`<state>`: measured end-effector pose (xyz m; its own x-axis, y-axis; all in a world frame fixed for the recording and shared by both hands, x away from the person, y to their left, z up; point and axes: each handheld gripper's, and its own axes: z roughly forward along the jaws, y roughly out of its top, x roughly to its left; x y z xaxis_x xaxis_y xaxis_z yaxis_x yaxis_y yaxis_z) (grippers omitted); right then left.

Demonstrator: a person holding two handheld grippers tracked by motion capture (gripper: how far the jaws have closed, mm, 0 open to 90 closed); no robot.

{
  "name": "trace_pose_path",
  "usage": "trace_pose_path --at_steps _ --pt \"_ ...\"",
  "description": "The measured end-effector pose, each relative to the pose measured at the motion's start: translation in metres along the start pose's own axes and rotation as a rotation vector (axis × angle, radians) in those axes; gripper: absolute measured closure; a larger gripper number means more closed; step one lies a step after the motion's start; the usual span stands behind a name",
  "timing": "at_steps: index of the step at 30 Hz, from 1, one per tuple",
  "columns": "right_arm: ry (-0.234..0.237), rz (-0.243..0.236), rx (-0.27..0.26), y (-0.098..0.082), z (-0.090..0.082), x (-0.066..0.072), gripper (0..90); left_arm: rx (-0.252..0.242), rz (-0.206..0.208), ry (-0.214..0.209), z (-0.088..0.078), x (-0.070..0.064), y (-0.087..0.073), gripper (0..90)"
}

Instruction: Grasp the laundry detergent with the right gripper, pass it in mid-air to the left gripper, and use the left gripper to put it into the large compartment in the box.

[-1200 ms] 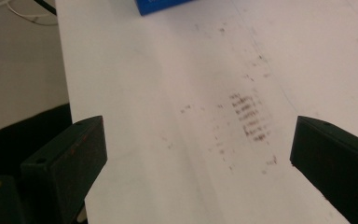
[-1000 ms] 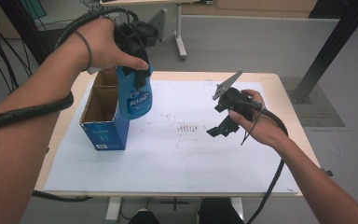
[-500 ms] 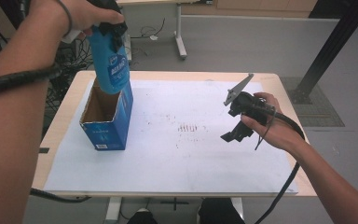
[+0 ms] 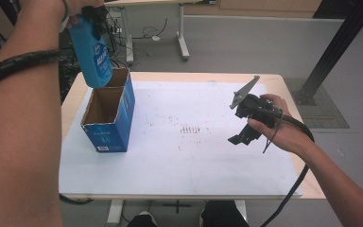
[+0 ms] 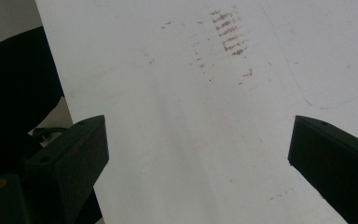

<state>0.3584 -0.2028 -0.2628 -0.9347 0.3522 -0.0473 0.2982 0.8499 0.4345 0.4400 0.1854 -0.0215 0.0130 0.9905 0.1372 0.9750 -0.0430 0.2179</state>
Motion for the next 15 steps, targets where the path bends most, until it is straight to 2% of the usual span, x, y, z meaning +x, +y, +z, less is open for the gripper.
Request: trace_pose_path --at_steps 4,15 --pt "-0.002 -0.007 0.006 0.0 0.0 0.0 5.0 0.003 -0.047 -0.015 0.005 0.006 0.004 37.4" --pt "0.005 -0.009 0.011 -0.003 0.0 -0.004 5.0 0.013 -0.11 -0.013 0.014 0.014 0.011 37.5"
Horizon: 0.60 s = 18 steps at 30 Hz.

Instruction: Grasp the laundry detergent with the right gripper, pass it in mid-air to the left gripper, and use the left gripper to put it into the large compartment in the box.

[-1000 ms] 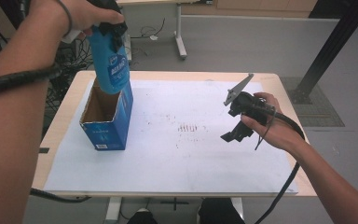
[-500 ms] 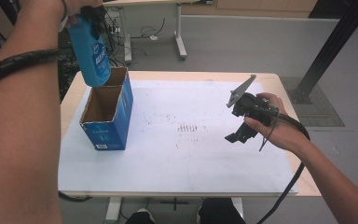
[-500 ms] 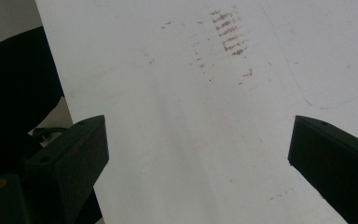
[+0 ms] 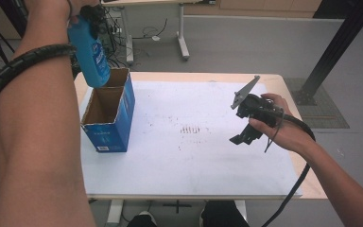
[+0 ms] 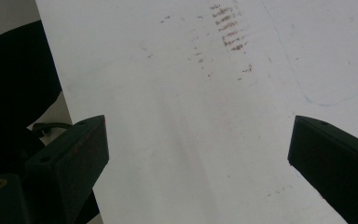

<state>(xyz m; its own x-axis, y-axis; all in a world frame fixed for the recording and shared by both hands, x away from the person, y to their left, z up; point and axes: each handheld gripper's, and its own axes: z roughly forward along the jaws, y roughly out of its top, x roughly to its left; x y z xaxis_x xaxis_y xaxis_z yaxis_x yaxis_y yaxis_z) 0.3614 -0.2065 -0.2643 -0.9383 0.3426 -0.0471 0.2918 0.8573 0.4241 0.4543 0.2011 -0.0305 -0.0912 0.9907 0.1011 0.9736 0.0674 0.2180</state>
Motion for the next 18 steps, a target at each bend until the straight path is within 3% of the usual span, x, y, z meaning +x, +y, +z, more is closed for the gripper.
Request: trace_pose_path --at_steps 18 --pt "0.003 0.0 0.019 -0.0009 0.002 -0.0039 5.0 0.0 -0.035 0.0 0.006 0.0047 0.005 37.5"
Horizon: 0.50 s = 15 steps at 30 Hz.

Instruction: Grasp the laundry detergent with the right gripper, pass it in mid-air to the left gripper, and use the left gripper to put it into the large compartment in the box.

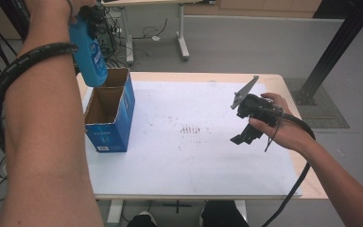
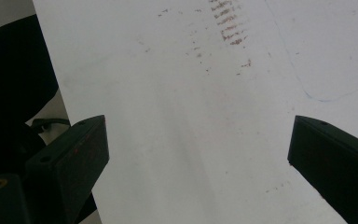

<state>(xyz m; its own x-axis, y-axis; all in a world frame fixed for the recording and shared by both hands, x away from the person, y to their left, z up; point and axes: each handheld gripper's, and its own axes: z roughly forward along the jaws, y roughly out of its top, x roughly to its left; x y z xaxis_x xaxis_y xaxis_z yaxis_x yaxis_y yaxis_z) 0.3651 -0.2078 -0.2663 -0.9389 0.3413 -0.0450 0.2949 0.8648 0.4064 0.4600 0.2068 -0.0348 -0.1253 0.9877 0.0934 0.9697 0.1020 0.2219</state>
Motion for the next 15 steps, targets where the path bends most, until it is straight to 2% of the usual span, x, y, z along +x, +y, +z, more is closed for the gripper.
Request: trace_pose_path --at_steps 15 --pt "0.003 -0.003 0.006 -0.0015 0.0011 -0.0007 5.1 0.0 -0.012 -0.006 0.007 0.0026 0.0003 37.5"
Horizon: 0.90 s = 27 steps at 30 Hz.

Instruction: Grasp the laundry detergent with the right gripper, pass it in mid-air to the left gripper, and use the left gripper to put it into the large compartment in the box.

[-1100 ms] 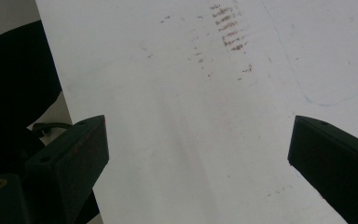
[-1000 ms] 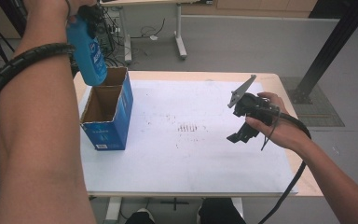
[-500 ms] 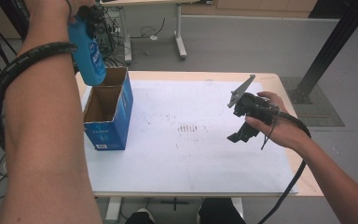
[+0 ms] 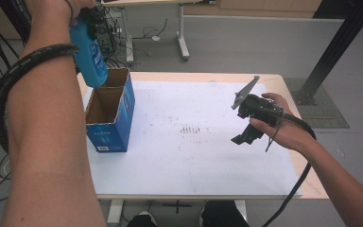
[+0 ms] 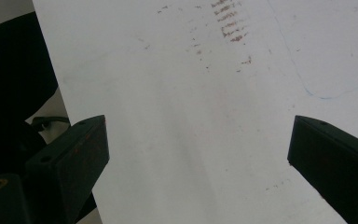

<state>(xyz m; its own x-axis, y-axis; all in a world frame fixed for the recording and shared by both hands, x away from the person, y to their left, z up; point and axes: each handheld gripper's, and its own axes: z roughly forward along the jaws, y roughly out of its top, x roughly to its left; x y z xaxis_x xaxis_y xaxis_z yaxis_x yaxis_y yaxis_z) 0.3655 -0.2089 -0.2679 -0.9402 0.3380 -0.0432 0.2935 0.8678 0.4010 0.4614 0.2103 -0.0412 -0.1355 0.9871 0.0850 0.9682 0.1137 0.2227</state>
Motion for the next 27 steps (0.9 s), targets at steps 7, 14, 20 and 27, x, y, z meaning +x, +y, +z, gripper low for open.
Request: trace_pose_path --at_steps 7,14,20,27 --pt "0.006 -0.002 0.01 -0.001 0.004 0.001 5.2 0.012 -0.005 -0.005 0.01 0.001 0.0 37.5" --pt "0.007 -0.003 0.006 0.0 0.004 0.002 5.2 0.007 -0.013 -0.006 0.018 0.002 -0.001 37.5" --pt "0.008 -0.004 0.005 0.0 0.004 0.002 5.2 0.013 -0.017 -0.013 0.027 0.003 -0.002 37.5" --pt "0.013 -0.004 0.008 -0.001 0.005 0.003 5.2 0.034 -0.019 -0.022 0.043 0.003 -0.003 37.5"
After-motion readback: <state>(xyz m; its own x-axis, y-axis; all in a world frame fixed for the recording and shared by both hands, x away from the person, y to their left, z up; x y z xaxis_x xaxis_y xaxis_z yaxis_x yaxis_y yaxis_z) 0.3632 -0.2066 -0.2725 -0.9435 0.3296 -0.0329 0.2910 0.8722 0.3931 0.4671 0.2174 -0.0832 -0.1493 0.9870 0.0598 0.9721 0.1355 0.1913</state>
